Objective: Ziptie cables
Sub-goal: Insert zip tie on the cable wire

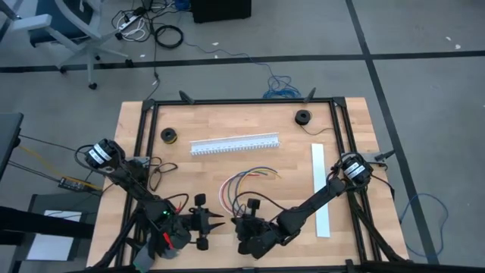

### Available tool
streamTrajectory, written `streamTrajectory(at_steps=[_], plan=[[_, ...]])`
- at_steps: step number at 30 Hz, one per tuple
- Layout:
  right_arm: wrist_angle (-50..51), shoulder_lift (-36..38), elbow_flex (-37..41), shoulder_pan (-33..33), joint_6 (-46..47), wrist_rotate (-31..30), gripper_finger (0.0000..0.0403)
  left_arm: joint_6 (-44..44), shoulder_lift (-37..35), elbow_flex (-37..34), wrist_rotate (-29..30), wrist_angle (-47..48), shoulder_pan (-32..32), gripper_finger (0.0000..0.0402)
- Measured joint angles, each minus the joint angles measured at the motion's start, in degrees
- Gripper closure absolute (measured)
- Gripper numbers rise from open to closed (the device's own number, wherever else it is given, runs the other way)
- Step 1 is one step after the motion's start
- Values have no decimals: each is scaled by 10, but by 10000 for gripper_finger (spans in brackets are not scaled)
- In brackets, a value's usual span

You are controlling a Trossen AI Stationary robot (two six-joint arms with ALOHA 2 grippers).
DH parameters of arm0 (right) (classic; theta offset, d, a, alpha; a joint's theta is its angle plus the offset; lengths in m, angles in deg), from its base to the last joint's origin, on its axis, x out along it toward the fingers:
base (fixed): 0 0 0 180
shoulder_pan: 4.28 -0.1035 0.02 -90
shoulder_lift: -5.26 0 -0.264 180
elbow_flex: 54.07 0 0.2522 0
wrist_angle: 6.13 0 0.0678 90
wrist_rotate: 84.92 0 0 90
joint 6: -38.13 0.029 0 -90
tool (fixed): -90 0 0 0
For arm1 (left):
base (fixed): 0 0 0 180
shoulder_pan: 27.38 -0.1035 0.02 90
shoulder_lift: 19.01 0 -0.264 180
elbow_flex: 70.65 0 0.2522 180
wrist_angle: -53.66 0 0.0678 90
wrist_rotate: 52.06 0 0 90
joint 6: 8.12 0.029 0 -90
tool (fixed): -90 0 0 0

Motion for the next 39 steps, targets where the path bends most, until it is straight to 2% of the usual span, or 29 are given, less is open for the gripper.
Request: streamTrajectory(at_steps=[6,13,33,39], plan=[[-18,0,0,0,1,-25,402,74,48,0,0,-126,-7,326],[-18,0,0,-2,8,-32,402,88,102,0,0,-208,-16,326],[-20,1,0,-2,18,-30,403,92,107,0,-1,-249,-37,326],[-38,2,0,-5,4,-28,402,95,110,0,-7,-250,-48,361]])
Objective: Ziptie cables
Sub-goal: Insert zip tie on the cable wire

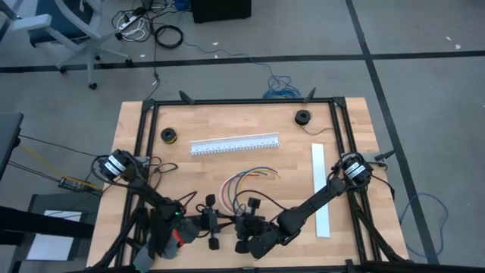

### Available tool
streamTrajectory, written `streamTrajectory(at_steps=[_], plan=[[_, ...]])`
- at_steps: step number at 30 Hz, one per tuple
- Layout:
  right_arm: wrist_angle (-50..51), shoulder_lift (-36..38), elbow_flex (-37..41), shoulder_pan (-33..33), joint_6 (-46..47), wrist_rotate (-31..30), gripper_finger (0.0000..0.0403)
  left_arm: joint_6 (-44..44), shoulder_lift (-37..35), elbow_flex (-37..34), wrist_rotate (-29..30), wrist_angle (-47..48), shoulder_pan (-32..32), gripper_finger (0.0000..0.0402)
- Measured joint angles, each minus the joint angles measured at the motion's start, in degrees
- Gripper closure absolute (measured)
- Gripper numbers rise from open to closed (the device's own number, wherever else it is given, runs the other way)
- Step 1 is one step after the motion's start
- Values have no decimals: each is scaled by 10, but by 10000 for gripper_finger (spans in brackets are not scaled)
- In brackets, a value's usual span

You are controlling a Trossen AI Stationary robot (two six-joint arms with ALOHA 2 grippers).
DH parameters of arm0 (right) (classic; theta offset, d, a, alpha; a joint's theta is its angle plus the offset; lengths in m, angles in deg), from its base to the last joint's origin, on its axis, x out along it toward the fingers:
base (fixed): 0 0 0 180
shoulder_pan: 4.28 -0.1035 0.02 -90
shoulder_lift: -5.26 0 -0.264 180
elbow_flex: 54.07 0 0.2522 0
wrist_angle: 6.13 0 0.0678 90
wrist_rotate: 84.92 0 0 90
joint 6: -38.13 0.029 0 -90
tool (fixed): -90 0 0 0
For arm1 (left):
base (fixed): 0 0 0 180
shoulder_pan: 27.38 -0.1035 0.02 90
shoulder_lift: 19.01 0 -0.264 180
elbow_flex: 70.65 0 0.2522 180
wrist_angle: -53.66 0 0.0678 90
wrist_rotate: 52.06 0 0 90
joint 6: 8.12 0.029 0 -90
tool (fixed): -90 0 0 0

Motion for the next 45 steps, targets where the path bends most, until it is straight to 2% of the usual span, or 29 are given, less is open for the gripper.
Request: streamTrajectory(at_steps=[3,6,11,24,29,36,45], plan=[[-7,0,0,0,-1,3,402,-4,13,0,-10,-5,-8,388],[-19,0,0,0,-6,5,402,-25,32,0,-15,-6,-12,399],[-21,0,0,0,-7,5,402,-35,58,0,-17,-46,-13,401],[-20,-1,0,-1,-8,-4,403,-34,63,0,-27,-47,-10,401],[-18,-1,0,-6,-8,-7,403,-25,63,0,-24,-54,-4,401],[-21,0,0,-8,-8,-12,403,18,63,0,-22,-112,-4,401],[-45,2,0,-12,-21,-12,403,24,63,0,-22,-123,-4,401]])
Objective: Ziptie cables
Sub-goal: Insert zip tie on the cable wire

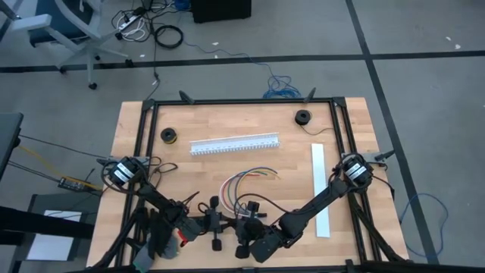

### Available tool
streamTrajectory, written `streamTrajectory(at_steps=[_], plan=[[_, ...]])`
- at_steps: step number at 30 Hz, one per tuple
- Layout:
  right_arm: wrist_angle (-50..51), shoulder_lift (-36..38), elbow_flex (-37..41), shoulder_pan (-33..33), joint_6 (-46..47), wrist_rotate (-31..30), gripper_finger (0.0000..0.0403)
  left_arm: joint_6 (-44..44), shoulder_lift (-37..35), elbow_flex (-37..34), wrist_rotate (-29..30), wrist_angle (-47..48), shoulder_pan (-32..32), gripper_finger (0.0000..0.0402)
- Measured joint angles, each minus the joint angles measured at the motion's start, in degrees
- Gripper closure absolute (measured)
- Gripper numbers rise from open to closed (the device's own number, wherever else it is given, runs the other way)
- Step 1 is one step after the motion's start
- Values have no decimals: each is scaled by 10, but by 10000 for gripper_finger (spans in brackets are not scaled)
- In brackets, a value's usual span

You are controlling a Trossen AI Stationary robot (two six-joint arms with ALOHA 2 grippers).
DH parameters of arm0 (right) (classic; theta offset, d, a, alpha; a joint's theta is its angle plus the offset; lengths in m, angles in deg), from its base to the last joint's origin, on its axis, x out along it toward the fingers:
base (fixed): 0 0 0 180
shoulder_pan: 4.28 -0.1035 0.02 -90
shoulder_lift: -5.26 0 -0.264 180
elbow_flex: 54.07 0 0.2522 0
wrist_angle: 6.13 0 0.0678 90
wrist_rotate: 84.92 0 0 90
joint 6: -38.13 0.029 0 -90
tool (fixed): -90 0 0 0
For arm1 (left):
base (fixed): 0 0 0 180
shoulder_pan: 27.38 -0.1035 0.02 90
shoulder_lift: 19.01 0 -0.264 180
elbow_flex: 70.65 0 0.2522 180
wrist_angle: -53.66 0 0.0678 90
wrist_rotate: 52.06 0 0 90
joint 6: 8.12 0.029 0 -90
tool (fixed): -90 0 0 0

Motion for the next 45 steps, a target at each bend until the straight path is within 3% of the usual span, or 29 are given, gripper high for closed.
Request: streamTrajectory(at_steps=[16,22,26,29,33,40,45], plan=[[27,38,0,-27,-44,-104,389,13,0,0,-2,-14,0,401],[130,42,0,-54,68,-147,363,13,0,0,-2,-12,0,401],[216,42,0,-68,200,-146,344,13,0,0,-2,-12,0,401],[224,42,1,-72,235,-137,329,13,0,0,-2,-12,-1,401],[207,40,27,-53,251,-61,312,13,0,0,-2,-12,-6,401],[73,40,87,-25,203,-36,298,13,0,0,-2,-13,-8,401],[60,40,100,-14,192,-18,306,13,0,0,-2,-13,-8,401]])
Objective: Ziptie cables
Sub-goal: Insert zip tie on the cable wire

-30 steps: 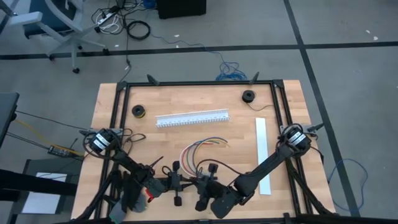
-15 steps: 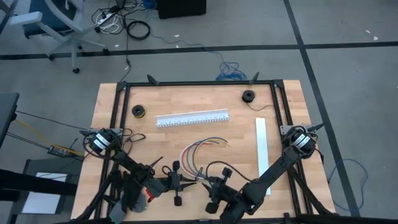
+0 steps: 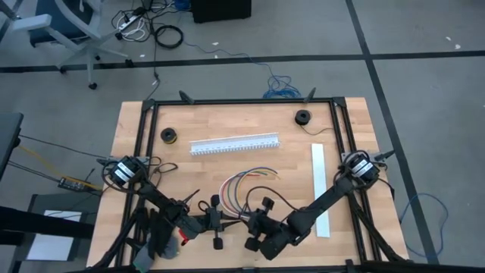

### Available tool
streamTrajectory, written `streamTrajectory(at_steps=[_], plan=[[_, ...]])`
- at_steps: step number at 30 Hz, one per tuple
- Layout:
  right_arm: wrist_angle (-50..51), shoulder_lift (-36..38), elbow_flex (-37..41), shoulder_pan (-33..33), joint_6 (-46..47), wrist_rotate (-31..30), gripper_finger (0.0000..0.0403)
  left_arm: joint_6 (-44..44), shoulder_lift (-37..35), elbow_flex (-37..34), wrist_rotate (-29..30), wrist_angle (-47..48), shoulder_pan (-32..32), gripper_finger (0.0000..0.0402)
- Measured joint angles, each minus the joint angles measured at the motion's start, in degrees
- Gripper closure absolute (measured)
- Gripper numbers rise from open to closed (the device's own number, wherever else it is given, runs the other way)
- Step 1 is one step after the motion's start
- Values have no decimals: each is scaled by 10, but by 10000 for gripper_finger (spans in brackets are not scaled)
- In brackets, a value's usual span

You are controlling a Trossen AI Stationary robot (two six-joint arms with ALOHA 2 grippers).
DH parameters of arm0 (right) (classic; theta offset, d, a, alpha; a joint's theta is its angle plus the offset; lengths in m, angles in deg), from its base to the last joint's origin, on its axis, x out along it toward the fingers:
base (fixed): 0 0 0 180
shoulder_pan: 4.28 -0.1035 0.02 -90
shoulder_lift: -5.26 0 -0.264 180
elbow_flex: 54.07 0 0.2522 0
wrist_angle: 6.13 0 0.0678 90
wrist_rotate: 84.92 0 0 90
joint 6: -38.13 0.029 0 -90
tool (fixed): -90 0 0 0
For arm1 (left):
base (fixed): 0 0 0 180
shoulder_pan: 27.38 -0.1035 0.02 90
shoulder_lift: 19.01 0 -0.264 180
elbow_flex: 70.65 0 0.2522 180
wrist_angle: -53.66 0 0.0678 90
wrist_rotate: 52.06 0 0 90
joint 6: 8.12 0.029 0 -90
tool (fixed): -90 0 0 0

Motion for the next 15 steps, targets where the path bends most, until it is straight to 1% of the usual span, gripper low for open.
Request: streamTrajectory(at_steps=[5,11,15], plan=[[-52,0,11,12,-55,20,318,1,0,0,-1,3,1,401],[-69,0,11,28,-74,47,328,12,0,0,-1,1,0,401],[-92,0,11,28,-98,50,328,15,0,0,-4,-1,1,401]])
